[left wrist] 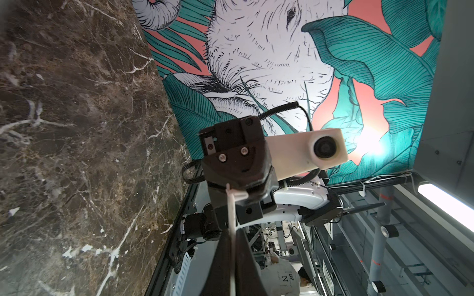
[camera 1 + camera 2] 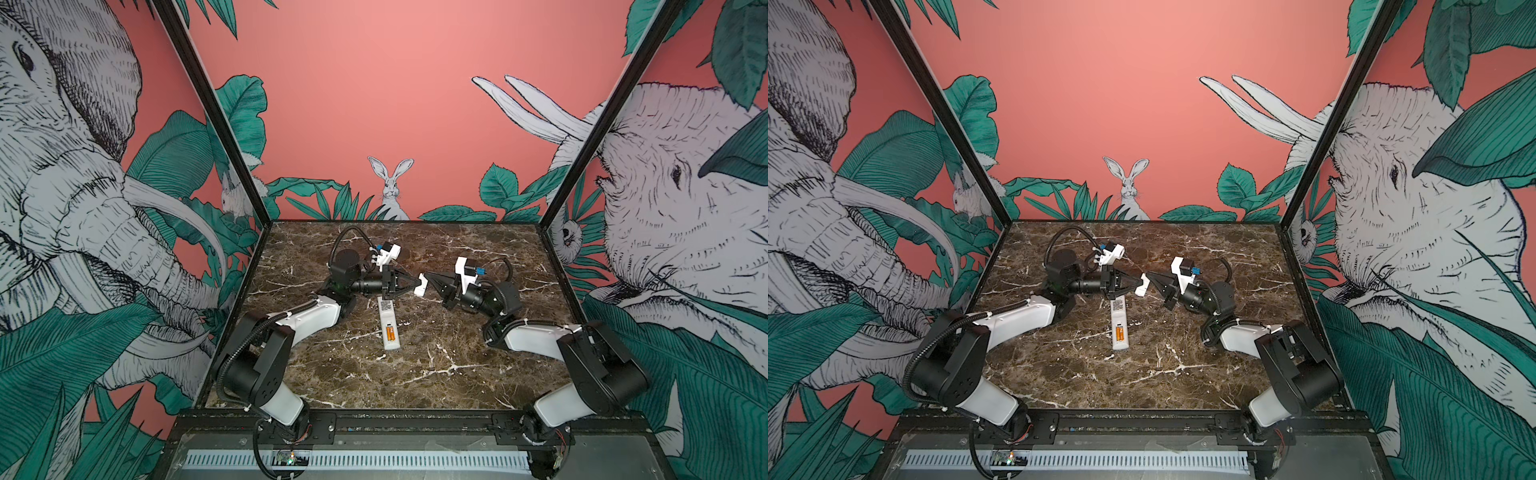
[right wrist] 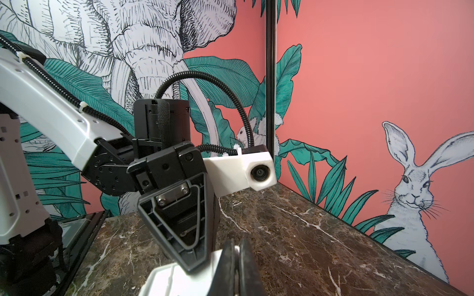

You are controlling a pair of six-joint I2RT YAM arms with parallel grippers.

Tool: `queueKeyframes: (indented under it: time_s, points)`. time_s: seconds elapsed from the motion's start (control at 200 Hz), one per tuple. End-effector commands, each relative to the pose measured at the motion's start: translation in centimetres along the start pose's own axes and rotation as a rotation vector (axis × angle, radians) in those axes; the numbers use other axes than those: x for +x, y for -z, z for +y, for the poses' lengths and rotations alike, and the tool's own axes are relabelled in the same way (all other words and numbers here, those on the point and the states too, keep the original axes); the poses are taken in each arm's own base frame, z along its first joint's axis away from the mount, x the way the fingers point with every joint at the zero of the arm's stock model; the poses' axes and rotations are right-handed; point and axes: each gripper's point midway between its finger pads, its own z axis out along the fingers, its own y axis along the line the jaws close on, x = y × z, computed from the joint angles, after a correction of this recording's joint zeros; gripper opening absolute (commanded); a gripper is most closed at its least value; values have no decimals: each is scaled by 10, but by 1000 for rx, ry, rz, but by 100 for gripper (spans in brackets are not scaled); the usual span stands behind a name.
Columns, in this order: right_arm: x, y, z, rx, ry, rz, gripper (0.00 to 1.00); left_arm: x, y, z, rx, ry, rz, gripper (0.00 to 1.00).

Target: Load the batteries into the remote control

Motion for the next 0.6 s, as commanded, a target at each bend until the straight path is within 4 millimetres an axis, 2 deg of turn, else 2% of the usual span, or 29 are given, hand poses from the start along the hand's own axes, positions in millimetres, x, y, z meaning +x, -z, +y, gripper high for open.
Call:
queueKeyframes:
  time_s: [0.0,0.055,0.185,0.27,0.37,0.595]
  points:
    - [-1,-4,3,-28,-10,-3,10,2,-2,-10,2,-77,17,1]
    - [-1,-4,2,-23,-22,-5,15,2,-2,-6,-17,-79,17,0]
    - [-5,-3,-10,25,-127,-3,39,0,0,3,-58,-103,-3,0]
    - [-5,-5,-18,49,-234,33,46,-2,1,6,-62,-119,-14,0]
    - [-7,-8,-23,63,-337,71,47,-6,4,9,-66,-143,-46,0]
    - [-7,-13,-14,28,-518,160,45,-13,6,8,-68,-188,-101,0]
